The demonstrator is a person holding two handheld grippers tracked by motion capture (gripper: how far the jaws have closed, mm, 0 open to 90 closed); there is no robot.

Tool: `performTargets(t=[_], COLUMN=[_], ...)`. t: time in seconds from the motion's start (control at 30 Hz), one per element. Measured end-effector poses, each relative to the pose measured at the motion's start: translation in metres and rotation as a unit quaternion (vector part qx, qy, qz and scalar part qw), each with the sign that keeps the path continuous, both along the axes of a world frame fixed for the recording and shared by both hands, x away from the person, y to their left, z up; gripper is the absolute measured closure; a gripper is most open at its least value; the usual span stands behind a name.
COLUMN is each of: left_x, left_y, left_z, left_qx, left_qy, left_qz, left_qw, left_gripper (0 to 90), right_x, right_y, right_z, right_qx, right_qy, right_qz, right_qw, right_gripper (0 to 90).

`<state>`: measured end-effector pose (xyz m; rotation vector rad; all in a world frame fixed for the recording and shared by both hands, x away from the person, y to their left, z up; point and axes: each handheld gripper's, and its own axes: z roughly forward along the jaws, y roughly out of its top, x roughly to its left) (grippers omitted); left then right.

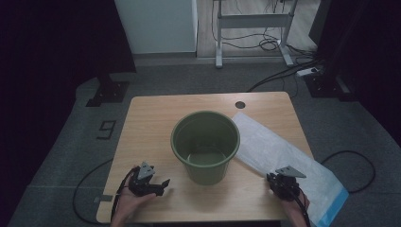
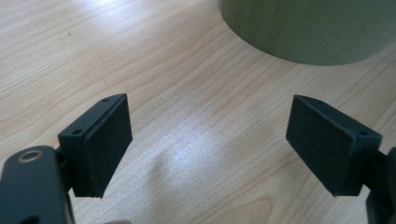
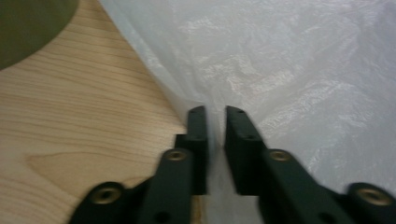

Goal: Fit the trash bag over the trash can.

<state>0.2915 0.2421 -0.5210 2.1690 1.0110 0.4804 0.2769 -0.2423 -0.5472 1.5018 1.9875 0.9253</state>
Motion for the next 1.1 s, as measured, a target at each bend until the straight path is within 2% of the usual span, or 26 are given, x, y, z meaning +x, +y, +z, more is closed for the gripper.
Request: performTargets(t=[0.03, 0.07, 0.1, 0.13, 0.2, 0.23, 0.33, 0.43, 0.47, 0.63, 0.7, 0.73, 0.77, 0.8, 0.83, 0.87, 0.93, 0.97, 1.0, 1.07, 1.1], left_x=[0.000, 0.000, 0.000, 0.001, 0.001, 0.001, 0.000, 0.000, 0.000, 0.001, 0.001, 0.002, 0.002, 0.002, 0.002, 0.002, 0.001, 0.001, 0.001, 0.001, 0.001], left_y=[0.000, 0.000, 0.000, 0.001, 0.001, 0.001, 0.000, 0.002, 0.003, 0.004, 0.005, 0.005, 0.005, 0.004, 0.004, 0.004, 0.004, 0.004, 0.004, 0.004, 0.004], left_z=[0.000, 0.000, 0.000, 0.000, -0.001, -0.001, 0.000, 0.000, 0.000, 0.000, 0.000, 0.000, 0.000, -0.001, -0.001, -0.001, -0.001, -0.001, -0.001, -0.001, -0.001], left_qx=[0.000, 0.000, 0.000, -0.001, -0.001, -0.001, 0.000, -0.003, -0.005, -0.005, -0.005, -0.004, -0.004, -0.003, -0.003, -0.002, -0.001, -0.002, -0.001, 0.000, 0.000], left_qy=[0.000, 0.000, 0.000, 0.000, 0.001, 0.001, 0.000, 0.000, 0.000, 0.001, 0.001, 0.001, 0.001, 0.001, 0.001, 0.002, 0.001, 0.001, 0.001, 0.001, 0.001], left_qz=[0.000, 0.001, 0.001, 0.001, 0.001, 0.001, 0.000, 0.001, 0.002, 0.003, 0.004, 0.005, 0.005, 0.004, 0.004, 0.003, 0.003, 0.002, 0.002, 0.002, 0.002], left_qw=[1.0000, 1.0000, 1.0000, 1.0000, 1.0000, 1.0000, 1.0000, 1.0000, 1.0000, 1.0000, 1.0000, 1.0000, 1.0000, 1.0000, 1.0000, 1.0000, 1.0000, 1.0000, 1.0000, 1.0000, 1.0000], left_gripper=[14.0, 14.0, 14.0, 14.0, 14.0, 14.0, 14.0, 14.0, 14.0, 14.0, 14.0, 14.0, 14.0, 14.0, 14.0, 14.0, 14.0, 14.0, 14.0, 14.0, 14.0], right_x=[0.000, 0.000, 0.000, 0.001, 0.005, 0.005, 0.019, 0.029, 0.038, 0.050, 0.054, 0.056, 0.056, 0.057, 0.057, 0.058, 0.061, 0.061, 0.063, 0.064, 0.063], right_y=[0.000, 0.003, 0.003, 0.008, 0.016, 0.016, 0.034, 0.044, 0.051, 0.057, 0.059, 0.059, 0.059, 0.059, 0.059, 0.057, 0.052, 0.052, 0.046, 0.040, 0.037], right_z=[0.000, 0.001, 0.001, 0.004, 0.008, 0.008, 0.012, 0.012, 0.008, 0.000, -0.003, -0.004, -0.004, -0.004, -0.004, -0.003, -0.003, -0.003, -0.002, -0.003, -0.003], right_qx=[0.000, -0.002, -0.002, -0.002, 0.001, 0.001, 0.006, -0.002, -0.013, -0.016, -0.020, -0.011, -0.011, -0.010, -0.010, -0.010, -0.009, -0.009, -0.002, 0.015, 0.026], right_qy=[0.000, -0.004, -0.004, -0.013, -0.022, -0.022, -0.029, -0.020, -0.010, 0.005, 0.010, 0.006, 0.006, 0.001, 0.001, -0.003, -0.003, -0.003, 0.001, 0.003, -0.004], right_qz=[0.000, -0.007, -0.007, -0.012, -0.015, -0.015, -0.001, 0.008, 0.009, -0.001, -0.004, -0.010, -0.010, -0.014, -0.014, -0.015, -0.018, -0.018, -0.020, -0.022, -0.023], right_qw=[1.0000, 1.0000, 1.0000, 0.9998, 0.9996, 0.9996, 0.9995, 0.9998, 0.9998, 0.9999, 0.9997, 0.9999, 0.9999, 0.9999, 0.9999, 0.9998, 0.9998, 0.9998, 0.9998, 0.9997, 0.9994], right_gripper=[71.9, 57.5, 57.5, 44.5, 36.1, 36.1, 30.7, 29.3, 28.8, 29.1, 30.9, 34.9, 34.9, 44.9, 44.9, 58.2, 71.6, 71.6, 82.7, 88.2, 88.7])
